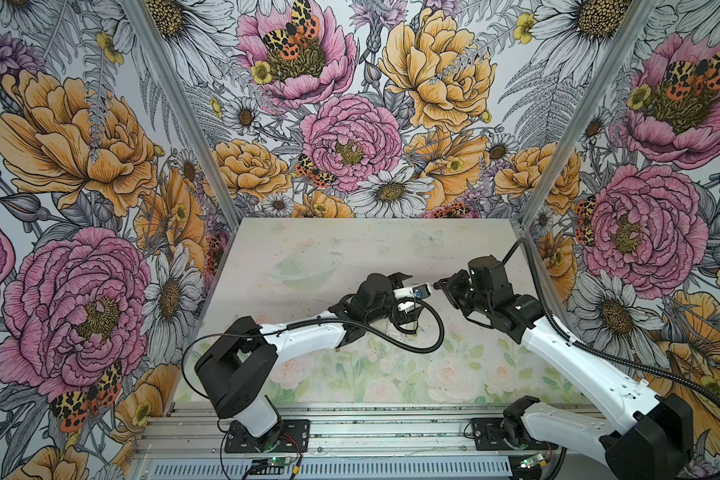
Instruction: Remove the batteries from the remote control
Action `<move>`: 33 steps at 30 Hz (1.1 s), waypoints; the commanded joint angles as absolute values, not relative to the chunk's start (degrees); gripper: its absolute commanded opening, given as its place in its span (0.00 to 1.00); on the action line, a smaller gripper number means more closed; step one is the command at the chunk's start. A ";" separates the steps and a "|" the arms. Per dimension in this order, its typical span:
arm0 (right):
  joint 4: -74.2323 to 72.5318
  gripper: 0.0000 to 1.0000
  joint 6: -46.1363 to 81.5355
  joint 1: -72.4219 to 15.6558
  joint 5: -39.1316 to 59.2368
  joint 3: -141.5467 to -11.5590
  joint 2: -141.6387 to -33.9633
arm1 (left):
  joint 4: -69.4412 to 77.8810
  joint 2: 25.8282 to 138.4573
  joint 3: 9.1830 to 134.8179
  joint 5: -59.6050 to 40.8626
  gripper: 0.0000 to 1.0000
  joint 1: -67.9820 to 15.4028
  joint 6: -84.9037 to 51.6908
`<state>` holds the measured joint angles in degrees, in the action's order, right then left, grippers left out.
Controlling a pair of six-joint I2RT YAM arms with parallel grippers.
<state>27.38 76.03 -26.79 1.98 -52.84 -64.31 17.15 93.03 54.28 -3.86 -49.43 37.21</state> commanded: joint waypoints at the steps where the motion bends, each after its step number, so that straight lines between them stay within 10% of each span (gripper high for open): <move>1: 27.87 0.00 78.35 -27.53 3.11 -54.24 -63.41 | 23.83 95.18 57.14 -4.94 0.79 -48.35 39.01; 30: 29.66 0.00 84.33 -28.48 5.87 -58.16 -60.65 | 25.58 102.12 58.45 -9.05 0.00 -44.56 41.20; 33: 29.72 0.18 80.93 -28.45 6.03 -59.67 -61.06 | 25.69 100.72 57.86 -9.64 0.00 -44.14 40.09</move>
